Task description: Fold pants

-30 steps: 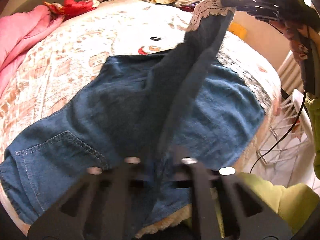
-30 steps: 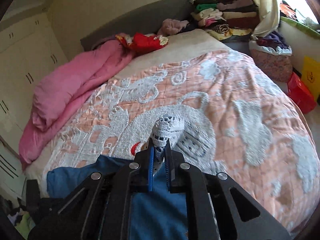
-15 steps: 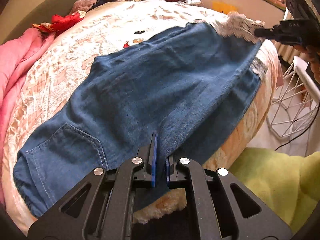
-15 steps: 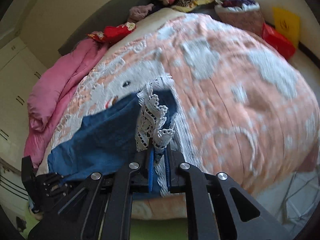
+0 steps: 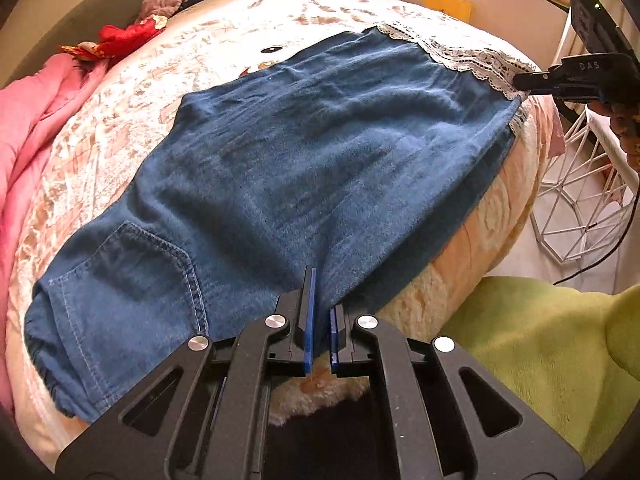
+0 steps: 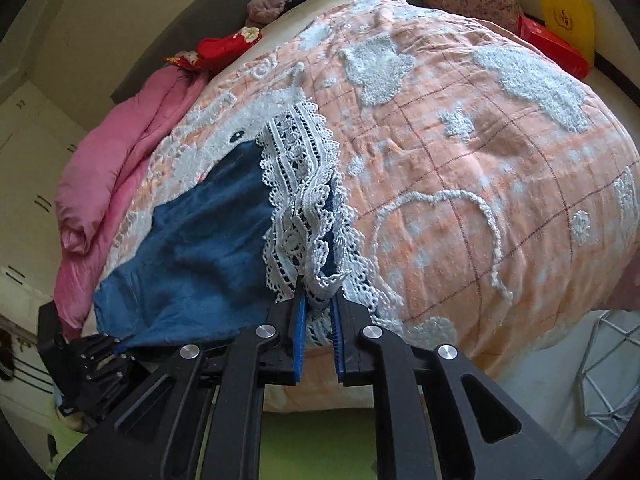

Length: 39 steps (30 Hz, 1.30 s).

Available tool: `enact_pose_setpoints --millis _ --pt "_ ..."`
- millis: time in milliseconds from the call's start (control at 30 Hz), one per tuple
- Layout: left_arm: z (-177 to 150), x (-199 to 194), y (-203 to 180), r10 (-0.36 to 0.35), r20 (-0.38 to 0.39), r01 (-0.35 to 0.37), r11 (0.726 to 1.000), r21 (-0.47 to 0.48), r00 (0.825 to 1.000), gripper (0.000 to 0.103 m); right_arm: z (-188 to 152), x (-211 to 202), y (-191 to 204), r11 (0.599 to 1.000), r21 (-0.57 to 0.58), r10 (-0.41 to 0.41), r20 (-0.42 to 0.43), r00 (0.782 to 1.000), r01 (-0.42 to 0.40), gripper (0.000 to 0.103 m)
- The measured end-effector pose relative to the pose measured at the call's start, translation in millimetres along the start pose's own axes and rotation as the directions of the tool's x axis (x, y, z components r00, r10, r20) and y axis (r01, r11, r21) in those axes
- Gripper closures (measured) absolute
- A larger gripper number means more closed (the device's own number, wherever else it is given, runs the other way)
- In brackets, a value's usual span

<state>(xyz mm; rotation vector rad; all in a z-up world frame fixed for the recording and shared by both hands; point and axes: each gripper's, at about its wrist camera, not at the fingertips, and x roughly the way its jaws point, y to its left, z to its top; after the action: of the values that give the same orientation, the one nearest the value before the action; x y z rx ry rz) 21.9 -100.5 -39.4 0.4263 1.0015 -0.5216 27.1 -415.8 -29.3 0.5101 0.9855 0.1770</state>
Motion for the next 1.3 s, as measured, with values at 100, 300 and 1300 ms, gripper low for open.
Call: enact_pose_setpoints --millis 100,300,1300 --pt "-4 6 1 -0.010 -0.025 0.009 1.000 -0.013 1.000 0.102 -8 12 -6 1.000 0.010 -0.026 -0.039 0.999 0.027 0.092" --pt "-6 7 2 -0.016 -0.030 0.016 1.000 -0.021 0.999 0.102 -7 -2 -3 0.996 -0.015 -0.089 -0.025 0.996 0.088 0.078" --pt "-50 -57 112 0.324 0.017 -0.289 0.865 -0.410 0.946 0.034 -33 47 103 0.873 -0.487 -0.046 -0.092 0.995 -0.005 0.057"
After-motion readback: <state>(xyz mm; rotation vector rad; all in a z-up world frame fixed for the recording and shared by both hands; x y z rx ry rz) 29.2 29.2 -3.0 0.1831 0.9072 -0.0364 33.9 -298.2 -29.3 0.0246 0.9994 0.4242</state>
